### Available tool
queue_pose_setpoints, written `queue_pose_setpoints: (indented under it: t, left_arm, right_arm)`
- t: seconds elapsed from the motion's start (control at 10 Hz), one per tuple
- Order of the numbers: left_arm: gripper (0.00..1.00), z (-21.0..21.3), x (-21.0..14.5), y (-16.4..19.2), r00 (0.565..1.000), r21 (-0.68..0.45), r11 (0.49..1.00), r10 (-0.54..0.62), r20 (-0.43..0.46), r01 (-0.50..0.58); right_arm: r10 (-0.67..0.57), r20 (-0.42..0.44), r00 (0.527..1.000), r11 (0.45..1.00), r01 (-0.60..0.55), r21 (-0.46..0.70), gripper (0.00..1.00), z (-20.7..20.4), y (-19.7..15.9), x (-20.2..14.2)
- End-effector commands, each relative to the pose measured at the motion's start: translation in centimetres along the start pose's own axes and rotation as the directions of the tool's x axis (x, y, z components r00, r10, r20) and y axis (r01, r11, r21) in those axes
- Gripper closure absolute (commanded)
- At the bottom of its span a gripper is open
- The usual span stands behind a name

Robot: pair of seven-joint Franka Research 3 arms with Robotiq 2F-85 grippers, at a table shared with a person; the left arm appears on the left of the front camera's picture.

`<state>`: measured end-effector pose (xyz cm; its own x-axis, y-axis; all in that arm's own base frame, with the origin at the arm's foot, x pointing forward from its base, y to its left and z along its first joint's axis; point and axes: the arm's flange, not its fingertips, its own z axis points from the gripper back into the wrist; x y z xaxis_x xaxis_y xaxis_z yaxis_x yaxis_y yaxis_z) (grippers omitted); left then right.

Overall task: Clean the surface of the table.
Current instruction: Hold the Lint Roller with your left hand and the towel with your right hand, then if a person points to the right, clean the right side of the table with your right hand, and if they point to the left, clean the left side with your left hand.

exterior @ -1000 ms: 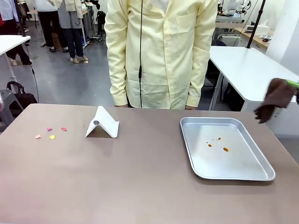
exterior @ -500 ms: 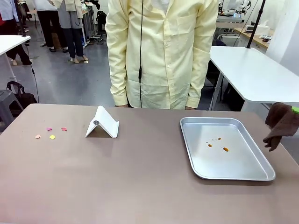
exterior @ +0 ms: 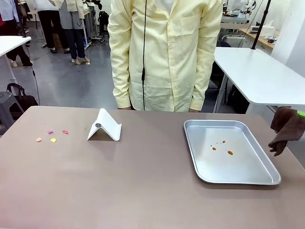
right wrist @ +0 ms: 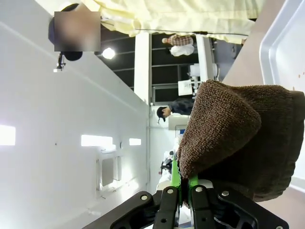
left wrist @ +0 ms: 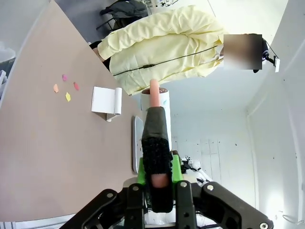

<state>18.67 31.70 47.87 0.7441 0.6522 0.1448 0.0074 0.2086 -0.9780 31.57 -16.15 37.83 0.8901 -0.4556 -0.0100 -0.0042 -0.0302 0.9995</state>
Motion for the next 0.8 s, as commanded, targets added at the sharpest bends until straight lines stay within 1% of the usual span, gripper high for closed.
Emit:
queue_pose_setpoints:
  t: [0.0, 0.7]
  left_arm:
    - [1.00, -0.20, -0.47, -0.01, 1.000, -0.007, 1.000, -0.003, 0.002, 0.003]
    - [1.00, -0.20, -0.47, -0.01, 1.000, -0.007, 1.000, -0.003, 0.002, 0.003]
  right_arm:
    - [-0.019, 0.024, 1.000, 1.000, 0.019, 0.003, 1.00, -0.32, 0.82, -0.06]
    - [-0.019, 0.024, 1.000, 1.000, 0.019, 0.003, 1.00, -0.32, 0.82, -0.06]
